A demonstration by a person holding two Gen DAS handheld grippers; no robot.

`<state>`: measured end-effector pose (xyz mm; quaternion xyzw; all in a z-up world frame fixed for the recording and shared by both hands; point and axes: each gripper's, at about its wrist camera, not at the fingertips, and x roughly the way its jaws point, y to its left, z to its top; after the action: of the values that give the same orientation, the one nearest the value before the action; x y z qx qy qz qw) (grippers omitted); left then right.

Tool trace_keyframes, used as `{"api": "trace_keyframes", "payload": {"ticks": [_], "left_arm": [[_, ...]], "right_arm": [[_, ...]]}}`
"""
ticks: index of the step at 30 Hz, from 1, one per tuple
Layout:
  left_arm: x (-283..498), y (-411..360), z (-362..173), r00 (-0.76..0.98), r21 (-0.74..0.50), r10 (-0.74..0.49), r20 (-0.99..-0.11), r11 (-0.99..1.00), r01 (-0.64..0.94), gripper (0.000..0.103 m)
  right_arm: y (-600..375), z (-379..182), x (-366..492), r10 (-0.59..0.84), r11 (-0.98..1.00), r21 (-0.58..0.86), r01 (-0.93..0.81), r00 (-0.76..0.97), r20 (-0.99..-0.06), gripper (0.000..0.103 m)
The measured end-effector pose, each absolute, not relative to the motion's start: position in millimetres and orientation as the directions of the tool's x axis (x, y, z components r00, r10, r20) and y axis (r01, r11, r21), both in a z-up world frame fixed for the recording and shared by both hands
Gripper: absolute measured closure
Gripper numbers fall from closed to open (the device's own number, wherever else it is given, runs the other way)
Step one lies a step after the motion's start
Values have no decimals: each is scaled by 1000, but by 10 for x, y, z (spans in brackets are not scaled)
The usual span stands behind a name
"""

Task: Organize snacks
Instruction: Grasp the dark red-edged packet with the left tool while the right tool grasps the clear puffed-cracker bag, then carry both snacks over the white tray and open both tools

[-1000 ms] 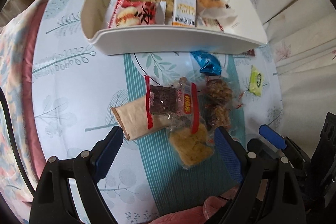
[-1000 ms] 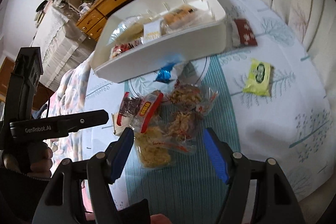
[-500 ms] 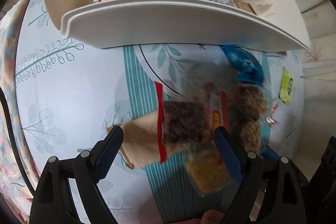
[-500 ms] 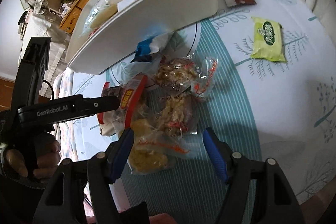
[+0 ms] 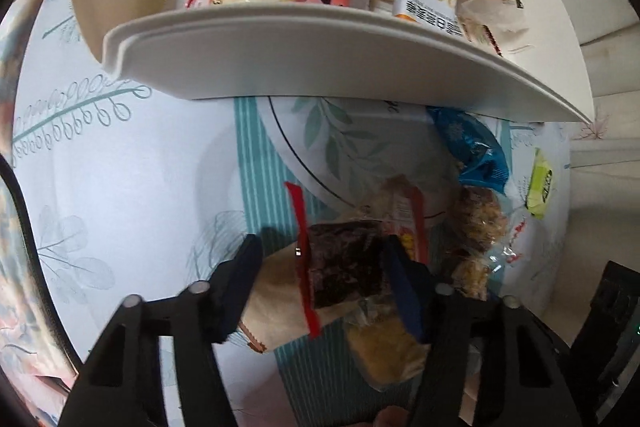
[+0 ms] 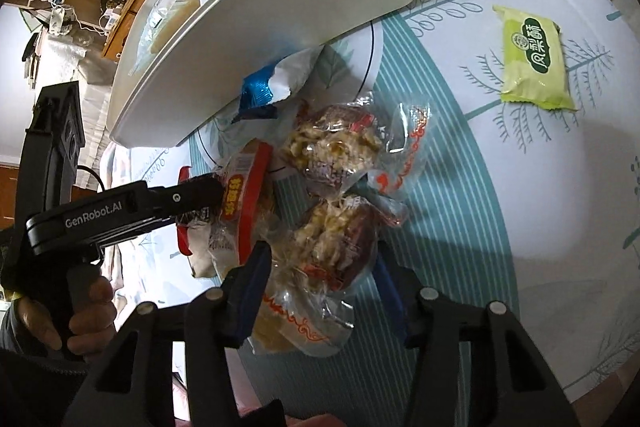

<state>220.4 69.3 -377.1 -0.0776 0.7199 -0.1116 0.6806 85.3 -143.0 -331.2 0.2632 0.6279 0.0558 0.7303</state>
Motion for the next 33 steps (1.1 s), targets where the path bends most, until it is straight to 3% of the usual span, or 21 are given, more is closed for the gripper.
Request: {"api": "trace_keyframes", "payload": {"ticks": [2, 3, 17, 33], "left_arm": [[2202, 656, -3750, -58, -268, -265, -963, 961, 62, 56], [2194, 639, -3725, -52, -273, -270, -962, 959, 77, 62], [2020, 823, -3599, -66, -248, -242, -968, 964, 94, 62], [1633, 1202, -2956, -23, -234, -233, -972, 971, 46, 62]], "right_arm": [[-1435, -3303, 863, 409, 850, 455, 265, 213, -887, 54], [-1447, -3298, 864, 402, 848, 452, 277, 218, -889, 61], [-1449, -3174, 637, 392, 811, 462, 360, 251, -885, 62], [-1134, -2487, 807, 461, 829, 536, 160, 347, -817, 62]]}}
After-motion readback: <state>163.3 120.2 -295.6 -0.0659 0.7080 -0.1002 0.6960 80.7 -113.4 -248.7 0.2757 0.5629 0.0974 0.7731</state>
